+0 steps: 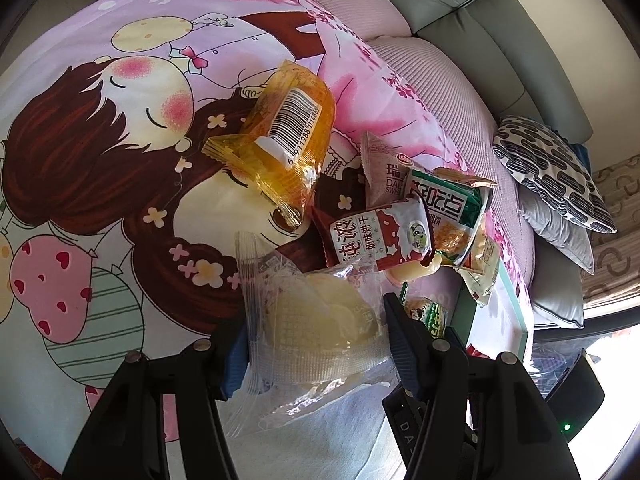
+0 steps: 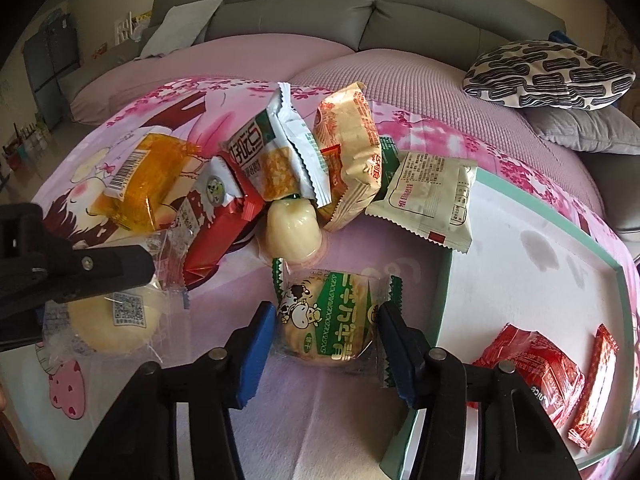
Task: Organize snacks
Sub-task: 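Carry the bun and cookie over the tray and open both grippers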
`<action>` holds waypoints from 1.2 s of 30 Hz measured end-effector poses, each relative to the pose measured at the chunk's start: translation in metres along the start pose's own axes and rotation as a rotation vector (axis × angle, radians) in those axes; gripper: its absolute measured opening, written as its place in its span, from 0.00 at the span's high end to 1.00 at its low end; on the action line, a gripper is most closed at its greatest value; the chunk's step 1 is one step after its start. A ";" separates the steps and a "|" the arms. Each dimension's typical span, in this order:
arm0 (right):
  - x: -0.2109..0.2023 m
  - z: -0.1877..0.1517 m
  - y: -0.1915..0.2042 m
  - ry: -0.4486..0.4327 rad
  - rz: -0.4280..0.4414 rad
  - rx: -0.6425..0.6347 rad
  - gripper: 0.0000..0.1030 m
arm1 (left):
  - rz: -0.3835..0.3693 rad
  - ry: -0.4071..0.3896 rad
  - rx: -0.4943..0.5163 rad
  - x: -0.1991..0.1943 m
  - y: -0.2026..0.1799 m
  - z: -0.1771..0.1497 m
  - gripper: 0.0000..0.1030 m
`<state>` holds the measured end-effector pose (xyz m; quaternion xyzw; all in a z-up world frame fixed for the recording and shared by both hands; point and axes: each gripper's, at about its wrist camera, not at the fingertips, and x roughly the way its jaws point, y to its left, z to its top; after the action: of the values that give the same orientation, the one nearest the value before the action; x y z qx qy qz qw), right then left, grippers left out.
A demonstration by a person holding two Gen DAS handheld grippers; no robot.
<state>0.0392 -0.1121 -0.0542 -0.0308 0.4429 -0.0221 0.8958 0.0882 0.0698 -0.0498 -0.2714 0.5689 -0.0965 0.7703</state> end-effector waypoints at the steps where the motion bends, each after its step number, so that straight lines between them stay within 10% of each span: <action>1: 0.000 0.000 0.000 0.000 -0.001 -0.001 0.46 | -0.001 0.000 0.001 0.000 0.000 0.000 0.40; 36: -0.054 0.012 -0.029 -0.119 0.027 0.107 0.48 | -0.071 -0.213 0.158 -0.037 -0.049 0.015 0.40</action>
<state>0.0154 -0.1374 -0.0024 0.0218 0.3876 -0.0316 0.9210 0.0978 0.0500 0.0097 -0.2386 0.4646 -0.1388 0.8414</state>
